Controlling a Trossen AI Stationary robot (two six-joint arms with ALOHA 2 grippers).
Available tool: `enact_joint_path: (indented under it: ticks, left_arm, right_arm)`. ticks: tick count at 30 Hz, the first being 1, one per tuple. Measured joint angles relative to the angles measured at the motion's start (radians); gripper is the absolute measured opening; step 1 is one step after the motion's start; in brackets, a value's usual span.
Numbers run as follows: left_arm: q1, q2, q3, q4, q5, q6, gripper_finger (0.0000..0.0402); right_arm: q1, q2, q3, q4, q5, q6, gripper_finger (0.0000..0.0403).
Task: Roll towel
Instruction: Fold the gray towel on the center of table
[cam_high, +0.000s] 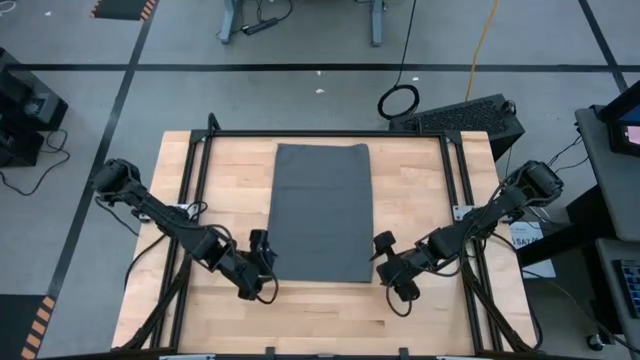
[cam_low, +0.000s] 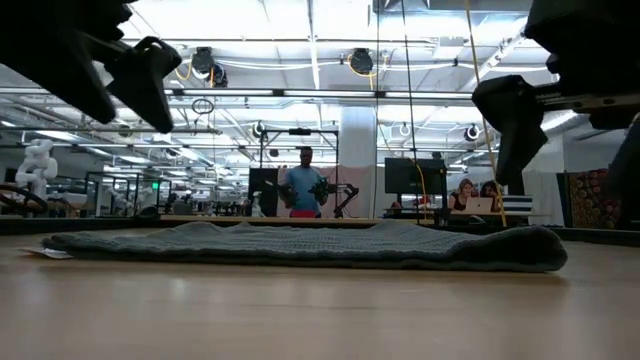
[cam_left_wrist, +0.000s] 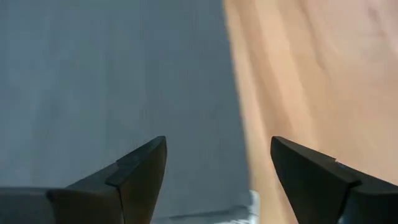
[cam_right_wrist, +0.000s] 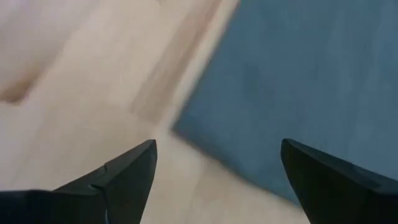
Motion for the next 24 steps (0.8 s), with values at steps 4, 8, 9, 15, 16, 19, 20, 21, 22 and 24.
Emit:
enact_joint_path:
  ticks: [4,8,9,15,16,19,20,21,22,24]
  left_arm:
    - [0.001,0.0,0.0,0.003,-0.059,0.013,0.0295]
    - [-0.001,0.0,0.0,0.019,-0.115,0.016,0.0295]
    - [-0.004,0.0,0.0,0.023,-0.125,0.014,0.0295]
    - [-0.041,0.022,0.002,0.049,-0.145,0.046,0.0295]
    - [-0.048,0.033,0.002,0.042,-0.145,0.063,0.0295]
    - [-0.066,0.065,0.002,0.013,-0.155,0.089,0.0295]
    - [-0.068,0.073,0.002,0.014,-0.155,0.089,0.0295]
    - [-0.068,0.078,0.002,0.014,-0.153,0.088,0.0295]
    - [-0.067,0.081,0.002,0.011,-0.148,0.082,0.0295]
    - [-0.072,0.083,0.002,-0.001,-0.142,0.045,0.0295]
  right_arm:
    - [0.0,0.0,0.0,0.005,0.149,-0.002,0.0334]
    - [0.004,0.0,0.0,0.018,0.235,0.0,0.0334]
    - [0.005,0.0,0.0,0.036,0.241,-0.001,0.0334]
    - [0.009,0.0,0.0,0.16,0.243,-0.072,0.0334]
    - [0.009,0.0,0.0,0.164,0.243,-0.088,0.0334]
    - [0.009,0.0,0.0,0.151,0.246,-0.093,0.0334]
    - [0.008,0.0,0.0,0.15,0.245,-0.08,0.0334]
    - [0.007,0.0,0.0,0.15,0.244,-0.068,0.0334]
    - [0.007,0.0,0.0,0.15,0.24,-0.051,0.0334]
    - [0.012,0.0,0.0,0.148,0.238,-0.014,0.0334]
